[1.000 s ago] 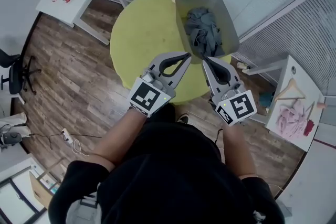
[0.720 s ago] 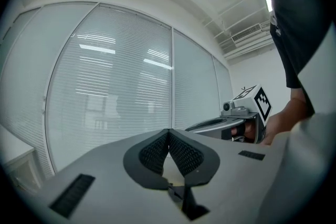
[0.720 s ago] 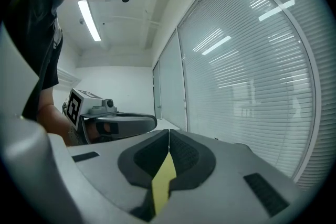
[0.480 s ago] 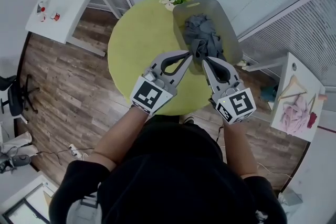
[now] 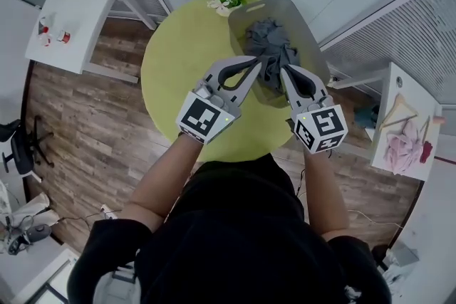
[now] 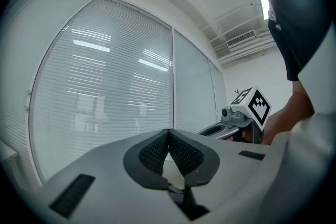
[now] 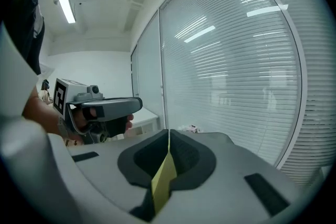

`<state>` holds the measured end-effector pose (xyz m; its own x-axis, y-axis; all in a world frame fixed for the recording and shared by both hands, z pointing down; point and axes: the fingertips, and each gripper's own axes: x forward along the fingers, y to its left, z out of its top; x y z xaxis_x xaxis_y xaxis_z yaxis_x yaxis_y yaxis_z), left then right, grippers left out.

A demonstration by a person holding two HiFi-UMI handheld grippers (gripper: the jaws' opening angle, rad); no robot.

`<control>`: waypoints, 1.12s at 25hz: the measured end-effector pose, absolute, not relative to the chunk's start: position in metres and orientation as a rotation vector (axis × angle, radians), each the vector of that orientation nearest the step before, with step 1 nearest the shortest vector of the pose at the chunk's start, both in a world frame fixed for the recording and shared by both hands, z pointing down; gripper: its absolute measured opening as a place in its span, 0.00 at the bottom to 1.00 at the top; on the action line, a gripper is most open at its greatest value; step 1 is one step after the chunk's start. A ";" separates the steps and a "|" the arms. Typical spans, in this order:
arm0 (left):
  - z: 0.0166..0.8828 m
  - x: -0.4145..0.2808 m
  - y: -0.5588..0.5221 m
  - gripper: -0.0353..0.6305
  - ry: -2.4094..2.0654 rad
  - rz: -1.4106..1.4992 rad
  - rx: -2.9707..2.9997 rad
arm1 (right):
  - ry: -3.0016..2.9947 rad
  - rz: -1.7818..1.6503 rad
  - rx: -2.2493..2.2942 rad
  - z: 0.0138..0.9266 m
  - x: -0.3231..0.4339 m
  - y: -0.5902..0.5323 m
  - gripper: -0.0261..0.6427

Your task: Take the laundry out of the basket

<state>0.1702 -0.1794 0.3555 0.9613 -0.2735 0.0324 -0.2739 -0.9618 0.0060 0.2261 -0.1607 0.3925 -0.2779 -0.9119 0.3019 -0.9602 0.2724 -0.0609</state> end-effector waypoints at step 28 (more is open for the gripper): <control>0.411 0.271 -0.300 0.07 -0.474 0.070 3.169 | -1.896 0.970 1.448 0.613 0.312 -0.267 0.31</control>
